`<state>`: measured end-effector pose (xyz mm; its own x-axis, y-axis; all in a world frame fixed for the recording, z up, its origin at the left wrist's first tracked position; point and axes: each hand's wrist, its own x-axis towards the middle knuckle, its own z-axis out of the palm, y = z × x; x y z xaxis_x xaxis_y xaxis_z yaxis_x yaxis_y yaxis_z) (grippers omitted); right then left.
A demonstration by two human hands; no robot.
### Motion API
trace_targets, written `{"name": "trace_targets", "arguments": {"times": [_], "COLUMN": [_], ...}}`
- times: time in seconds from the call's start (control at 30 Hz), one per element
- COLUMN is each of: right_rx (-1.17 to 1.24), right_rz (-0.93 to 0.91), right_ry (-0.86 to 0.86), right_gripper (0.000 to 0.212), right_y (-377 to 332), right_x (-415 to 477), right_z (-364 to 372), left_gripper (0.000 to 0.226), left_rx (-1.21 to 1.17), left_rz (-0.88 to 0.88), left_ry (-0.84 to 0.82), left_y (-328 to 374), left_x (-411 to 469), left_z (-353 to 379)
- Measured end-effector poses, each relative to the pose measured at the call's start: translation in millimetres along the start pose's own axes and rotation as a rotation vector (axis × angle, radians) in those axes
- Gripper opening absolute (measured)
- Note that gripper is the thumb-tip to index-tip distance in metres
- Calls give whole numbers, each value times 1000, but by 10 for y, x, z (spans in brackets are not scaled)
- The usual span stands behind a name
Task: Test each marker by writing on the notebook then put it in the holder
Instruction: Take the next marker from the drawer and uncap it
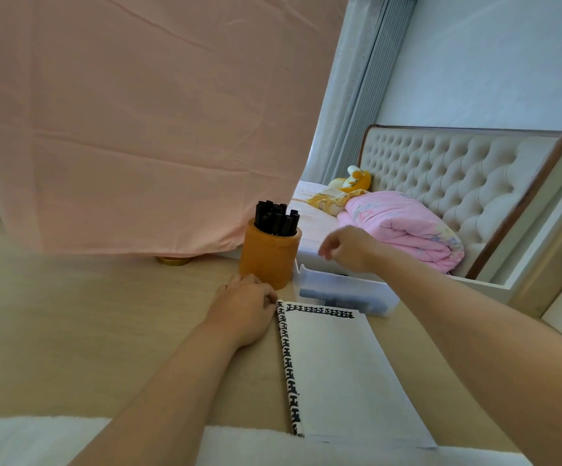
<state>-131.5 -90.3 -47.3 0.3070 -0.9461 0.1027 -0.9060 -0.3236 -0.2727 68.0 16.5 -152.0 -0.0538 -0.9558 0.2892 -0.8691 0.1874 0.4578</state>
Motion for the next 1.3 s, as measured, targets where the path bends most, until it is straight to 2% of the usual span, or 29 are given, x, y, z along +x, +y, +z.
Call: {"name": "trace_targets", "arguments": {"times": [0.1,0.33,0.43,0.6,0.7,0.83,1.0,1.13,1.3], "right_rx": [-158,-241,-274,-295,-155,-64,62,167,276], "right_rz": [102,133,152,81,30,-70,-171,-183,-222], "right_ry": [-175,-270,-288,-253,-181,11,182,149,154], "right_gripper": [29,35,26,8,13,20,22,24,25], "right_y": [119,103,69,83,109,127,74,59,71], "right_x": [26,178,201,205,132,-86,-572,-878,-1084], "right_z": [29,124,199,175,22,-132,-107,38,246], "left_gripper": [24,22,22,22,23,23,27,33,36], "left_rx": [1,-4,-8,6,-3,-43,-165,-188,-71], "left_rz": [-1,-4,-5,2,1,5,89,236,385], "left_ry": [5,18,26,33,41,102,307,423,306], "left_y": [4,-2,-6,-18,-13,20,137,260,367], "left_x": [-3,14,21,31,33,24,24,0,-37], "left_z": [4,11,17,27,21,-16,-66,-99,-65]}}
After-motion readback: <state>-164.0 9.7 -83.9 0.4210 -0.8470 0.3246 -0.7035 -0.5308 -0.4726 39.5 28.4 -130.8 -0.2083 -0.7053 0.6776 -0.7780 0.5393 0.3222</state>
